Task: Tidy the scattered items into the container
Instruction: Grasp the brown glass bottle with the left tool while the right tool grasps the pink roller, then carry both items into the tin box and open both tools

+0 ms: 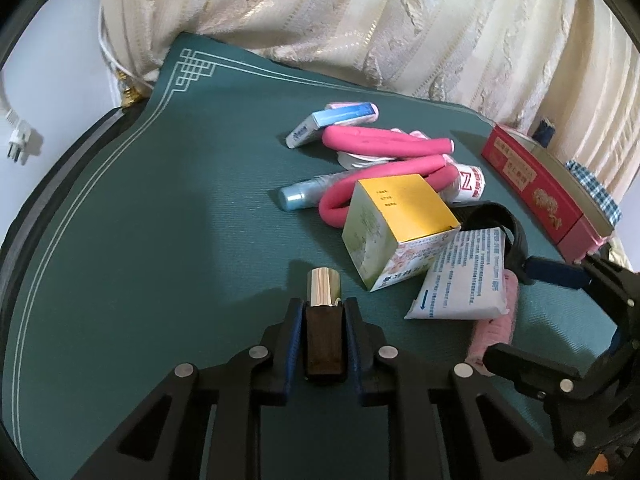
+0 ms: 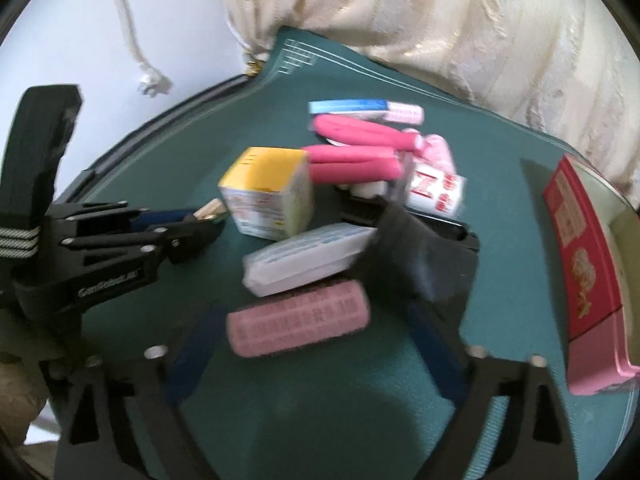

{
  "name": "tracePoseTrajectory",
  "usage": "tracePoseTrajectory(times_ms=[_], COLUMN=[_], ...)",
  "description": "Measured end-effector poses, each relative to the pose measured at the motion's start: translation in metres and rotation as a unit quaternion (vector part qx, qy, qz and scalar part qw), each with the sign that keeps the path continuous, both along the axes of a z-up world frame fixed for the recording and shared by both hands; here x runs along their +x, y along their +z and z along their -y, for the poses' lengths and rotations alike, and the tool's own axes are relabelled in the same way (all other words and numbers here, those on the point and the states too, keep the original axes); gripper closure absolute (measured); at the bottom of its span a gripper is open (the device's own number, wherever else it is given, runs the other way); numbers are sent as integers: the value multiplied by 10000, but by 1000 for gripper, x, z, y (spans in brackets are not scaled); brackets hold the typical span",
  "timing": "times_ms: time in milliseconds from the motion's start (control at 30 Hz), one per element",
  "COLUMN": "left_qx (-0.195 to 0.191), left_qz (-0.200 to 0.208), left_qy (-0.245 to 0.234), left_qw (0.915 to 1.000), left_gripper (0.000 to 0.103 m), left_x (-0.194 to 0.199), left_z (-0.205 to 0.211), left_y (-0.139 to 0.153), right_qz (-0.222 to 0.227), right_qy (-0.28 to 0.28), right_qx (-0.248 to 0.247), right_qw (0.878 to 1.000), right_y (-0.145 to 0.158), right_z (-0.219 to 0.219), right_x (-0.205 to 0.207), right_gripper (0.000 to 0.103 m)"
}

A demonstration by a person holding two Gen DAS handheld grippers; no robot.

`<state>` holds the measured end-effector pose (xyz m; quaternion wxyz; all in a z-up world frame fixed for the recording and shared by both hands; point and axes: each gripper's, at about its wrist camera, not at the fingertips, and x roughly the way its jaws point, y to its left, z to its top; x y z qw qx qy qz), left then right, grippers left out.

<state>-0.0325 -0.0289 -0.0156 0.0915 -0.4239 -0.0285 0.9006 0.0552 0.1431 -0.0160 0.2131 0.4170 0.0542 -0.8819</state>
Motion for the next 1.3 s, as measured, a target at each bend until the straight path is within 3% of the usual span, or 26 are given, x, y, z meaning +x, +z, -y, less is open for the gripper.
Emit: tracePoseTrajectory(times_ms=[367, 733, 933, 1133, 1300], left_qx=[50, 40, 0, 17, 135], left_qz=[-174, -462, -612, -774, -821], left_qy=[59, -291, -471, -796, -1111], left_qw=[9998, 9985, 9970, 9938, 9903], left_gripper=[82, 82, 82, 82, 82], left_x=[19, 26, 25, 22, 14], left_z=[1, -32, -54, -90, -124], left_y=[17, 43, 57, 71, 80], right_qz=[-29, -248, -605, -1124, -1275], right_qy=[-249, -720, -1083, -1866, -2521], right_qx=[-463, -822, -977, -1062, -1175], right_qw=[9986, 9937, 9875, 9702, 9520], right_y=[4, 24, 44, 70, 77], right_z=[-23, -58, -88, -142, -192], right_x=[12, 21, 32, 47, 54], right_gripper=[28, 28, 28, 28, 28])
